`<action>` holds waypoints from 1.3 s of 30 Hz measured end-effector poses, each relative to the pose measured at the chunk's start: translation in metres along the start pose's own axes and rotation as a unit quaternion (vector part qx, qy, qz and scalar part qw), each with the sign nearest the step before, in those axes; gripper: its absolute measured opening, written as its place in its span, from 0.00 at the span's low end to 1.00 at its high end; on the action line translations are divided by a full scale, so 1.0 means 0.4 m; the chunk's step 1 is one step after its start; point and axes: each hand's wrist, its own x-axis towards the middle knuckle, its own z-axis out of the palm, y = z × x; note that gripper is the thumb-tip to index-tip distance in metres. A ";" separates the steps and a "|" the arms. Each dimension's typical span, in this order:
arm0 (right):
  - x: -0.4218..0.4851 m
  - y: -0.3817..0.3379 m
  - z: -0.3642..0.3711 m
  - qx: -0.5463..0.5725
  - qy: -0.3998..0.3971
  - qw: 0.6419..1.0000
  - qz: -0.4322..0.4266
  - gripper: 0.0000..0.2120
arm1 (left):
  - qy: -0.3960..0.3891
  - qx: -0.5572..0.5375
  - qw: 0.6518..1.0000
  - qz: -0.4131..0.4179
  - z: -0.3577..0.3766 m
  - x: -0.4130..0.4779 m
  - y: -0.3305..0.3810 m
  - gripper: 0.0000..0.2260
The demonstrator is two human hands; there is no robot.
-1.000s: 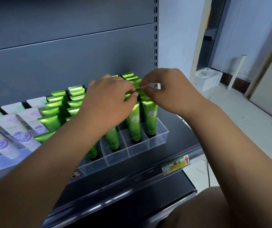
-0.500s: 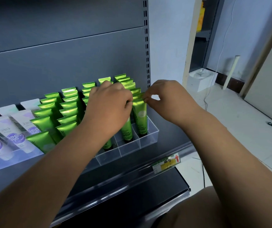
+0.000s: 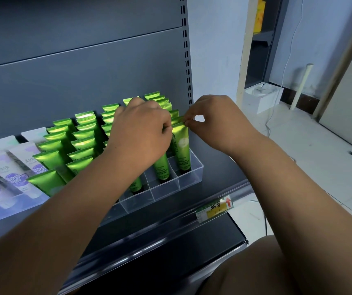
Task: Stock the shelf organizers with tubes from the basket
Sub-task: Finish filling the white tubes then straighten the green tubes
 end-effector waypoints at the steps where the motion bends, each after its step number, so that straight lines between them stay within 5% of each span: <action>1: 0.001 0.000 0.000 -0.002 -0.001 1.000 0.004 0.09 | 0.000 -0.002 1.000 0.001 0.000 0.001 0.000 0.08; 20: 0.003 -0.029 -0.020 0.042 -0.037 0.997 0.060 0.12 | 0.011 -0.050 0.999 0.009 0.003 0.001 -0.019 0.05; 29: 0.025 -0.011 -0.011 0.114 0.029 0.985 0.128 0.06 | 0.044 -0.169 0.983 -0.061 -0.018 0.054 -0.075 0.05; 39: 0.165 0.038 0.054 0.199 0.029 0.961 0.188 0.06 | -0.059 -0.093 0.993 -0.046 0.013 0.235 -0.125 0.03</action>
